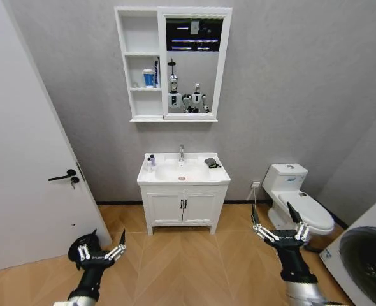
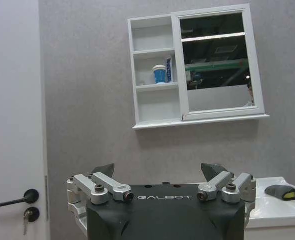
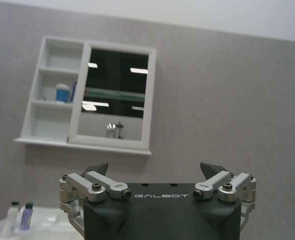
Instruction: Move facial cleanser and shampoo from washbasin to cabinet, then wipe washbasin with towel.
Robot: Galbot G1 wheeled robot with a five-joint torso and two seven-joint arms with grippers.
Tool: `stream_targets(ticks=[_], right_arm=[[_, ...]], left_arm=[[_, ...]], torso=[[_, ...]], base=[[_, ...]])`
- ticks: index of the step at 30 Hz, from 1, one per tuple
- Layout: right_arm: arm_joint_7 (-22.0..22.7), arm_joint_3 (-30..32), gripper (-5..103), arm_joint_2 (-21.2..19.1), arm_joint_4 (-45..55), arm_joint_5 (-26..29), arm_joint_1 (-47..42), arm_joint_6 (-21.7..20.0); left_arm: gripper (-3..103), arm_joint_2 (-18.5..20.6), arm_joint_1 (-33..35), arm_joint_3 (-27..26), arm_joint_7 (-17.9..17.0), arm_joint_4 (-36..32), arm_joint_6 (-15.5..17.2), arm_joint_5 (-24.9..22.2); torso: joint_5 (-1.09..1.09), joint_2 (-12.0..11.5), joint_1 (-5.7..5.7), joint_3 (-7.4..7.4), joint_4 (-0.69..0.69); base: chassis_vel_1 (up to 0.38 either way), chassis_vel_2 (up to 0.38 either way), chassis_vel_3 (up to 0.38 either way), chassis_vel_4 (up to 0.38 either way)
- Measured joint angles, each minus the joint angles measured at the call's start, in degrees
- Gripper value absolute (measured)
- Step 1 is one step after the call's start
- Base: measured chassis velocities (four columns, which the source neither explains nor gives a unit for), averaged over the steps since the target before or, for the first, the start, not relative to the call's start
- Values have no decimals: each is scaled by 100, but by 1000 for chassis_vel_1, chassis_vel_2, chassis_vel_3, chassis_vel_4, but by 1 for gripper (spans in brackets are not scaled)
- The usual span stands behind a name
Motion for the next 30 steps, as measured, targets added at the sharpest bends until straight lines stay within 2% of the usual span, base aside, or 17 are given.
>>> stream_targets(ticks=[1,2,3,5,6,7,8,9,10,11,13,15,18,26,27,29,30], right_arm=[[112,-41,100,-9,-149,68,101,341],[112,-41,100,-9,-149,68,101,341],[118,12,100,-9,-200,-36,268,701],[76,72,100,-15,-165,-99,291,649],[134,55,100,-30,-74,-67,193,242],[134,55,100,-30,-74,-67,193,242],[276,-22,100,-26,0,138,26,-304],[435,-127,100,-16,-56,308,31,-311],[425,-120,100,-6,-138,266,126,-37],[425,-120,100,-6,-138,266,126,-37],[303,-1,100,-14,-207,83,346,463],[287,37,100,-32,-170,94,349,442],[398,20,100,-30,-59,306,64,-166],[360,-6,100,-20,185,420,-61,-1077],[360,-6,100,-20,185,420,-61,-1077],[110,25,100,-83,391,868,-244,-1980],[110,25,100,-83,391,868,-244,-1980]], left_arm=[[98,2,109,-111,-20,13,582,191],[98,2,109,-111,-20,13,582,191],[98,29,204,-183,-14,46,1013,267],[98,64,225,-206,131,113,949,195],[98,89,126,-183,214,158,459,90],[98,89,126,-183,214,158,459,90],[98,93,-3,-97,241,158,78,-49],[96,78,-28,-35,235,79,98,-161],[97,72,13,-54,213,46,326,-105],[97,72,13,-54,213,46,326,-105],[97,70,122,-187,193,128,745,243],[98,73,160,-228,188,234,816,398],[98,30,164,-133,185,268,790,400],[98,5,202,-53,305,229,684,445],[98,5,202,-53,305,229,684,445],[98,5,220,-69,315,217,712,445],[98,5,220,-69,315,217,712,445]], torso=[[4,0,-1,0,0],[4,0,-1,0,0],[5,0,-1,0,4],[2,0,-1,0,7],[2,0,0,0,6],[2,0,0,0,6],[0,0,0,0,1],[1,0,0,0,-1],[5,0,0,0,-1],[5,0,0,0,-1],[3,0,0,0,5],[2,0,0,0,5],[2,0,-1,0,2],[3,0,0,0,2],[3,0,0,0,2],[2,0,0,0,2],[2,0,0,0,2]], base=[[0,0,0,0],[0,0,0,0],[0,0,0,0],[0,0,0,0],[0,0,0,0],[0,0,0,0],[0,0,0,0],[0,0,0,0],[0,0,0,0],[0,0,0,0],[0,0,0,0],[0,0,0,0],[0,0,0,0],[0,0,0,0],[0,0,0,0],[0,0,0,0],[0,0,0,0]])
